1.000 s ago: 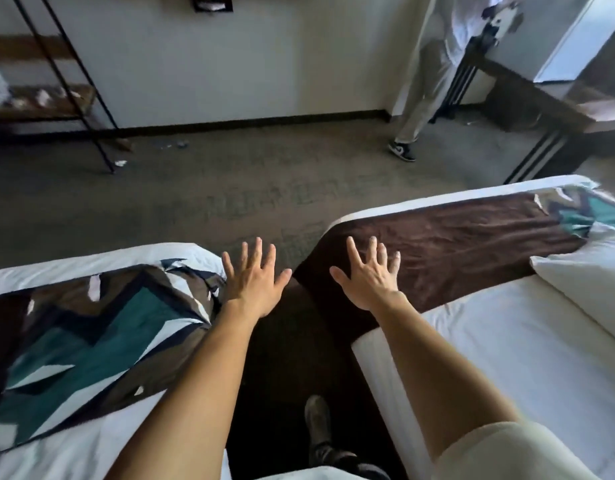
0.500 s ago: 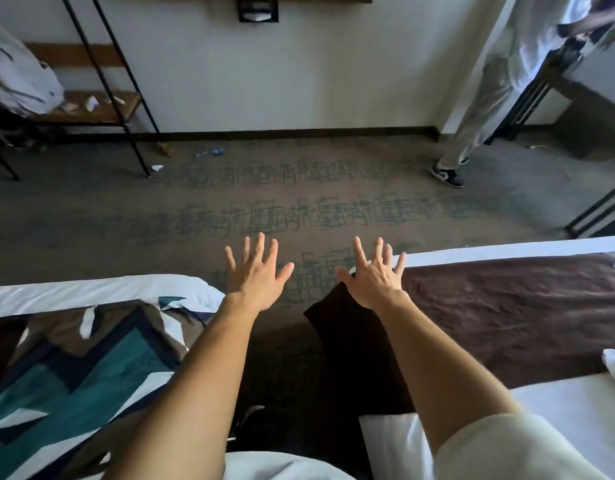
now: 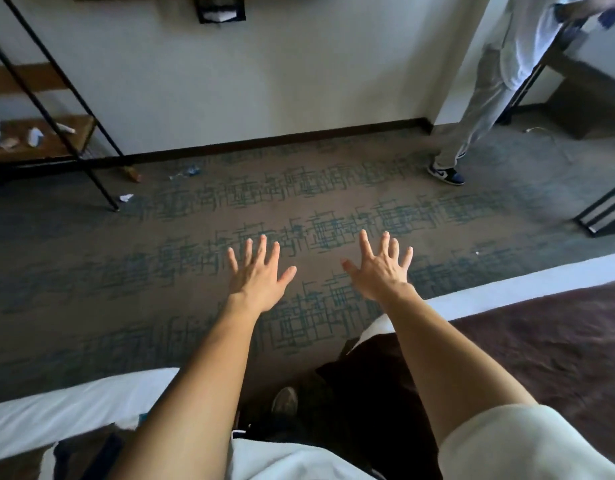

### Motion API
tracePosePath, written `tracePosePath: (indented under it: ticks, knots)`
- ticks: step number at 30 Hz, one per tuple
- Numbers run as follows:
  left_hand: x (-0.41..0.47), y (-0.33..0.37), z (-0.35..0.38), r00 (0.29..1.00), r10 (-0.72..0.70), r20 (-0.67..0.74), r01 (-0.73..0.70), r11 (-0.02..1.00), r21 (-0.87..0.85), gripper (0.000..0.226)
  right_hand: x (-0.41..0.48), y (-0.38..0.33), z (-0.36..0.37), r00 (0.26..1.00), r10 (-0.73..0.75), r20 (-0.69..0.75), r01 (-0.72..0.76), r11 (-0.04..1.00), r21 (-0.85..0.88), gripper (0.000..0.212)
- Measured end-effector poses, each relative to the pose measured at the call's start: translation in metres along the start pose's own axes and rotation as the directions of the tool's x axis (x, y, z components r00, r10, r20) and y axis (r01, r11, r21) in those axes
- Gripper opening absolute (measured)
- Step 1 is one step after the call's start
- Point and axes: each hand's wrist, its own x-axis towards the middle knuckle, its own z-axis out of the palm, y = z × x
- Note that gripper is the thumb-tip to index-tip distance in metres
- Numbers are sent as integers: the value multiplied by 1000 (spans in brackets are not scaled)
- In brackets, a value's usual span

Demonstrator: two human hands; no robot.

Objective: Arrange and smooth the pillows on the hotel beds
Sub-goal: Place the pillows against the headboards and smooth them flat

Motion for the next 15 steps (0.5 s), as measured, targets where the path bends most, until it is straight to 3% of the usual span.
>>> tracePosePath:
  ticks: [7,15]
  knots:
    - [125,-7,-28,995,73,68,-74,997,14,80,93,-18,-18,994,112,20,-113,992,51,85]
    - [236,49,-30,962,221,161,-231,972,42,80,171,28,-15,962,265,73,-271,958,90,83]
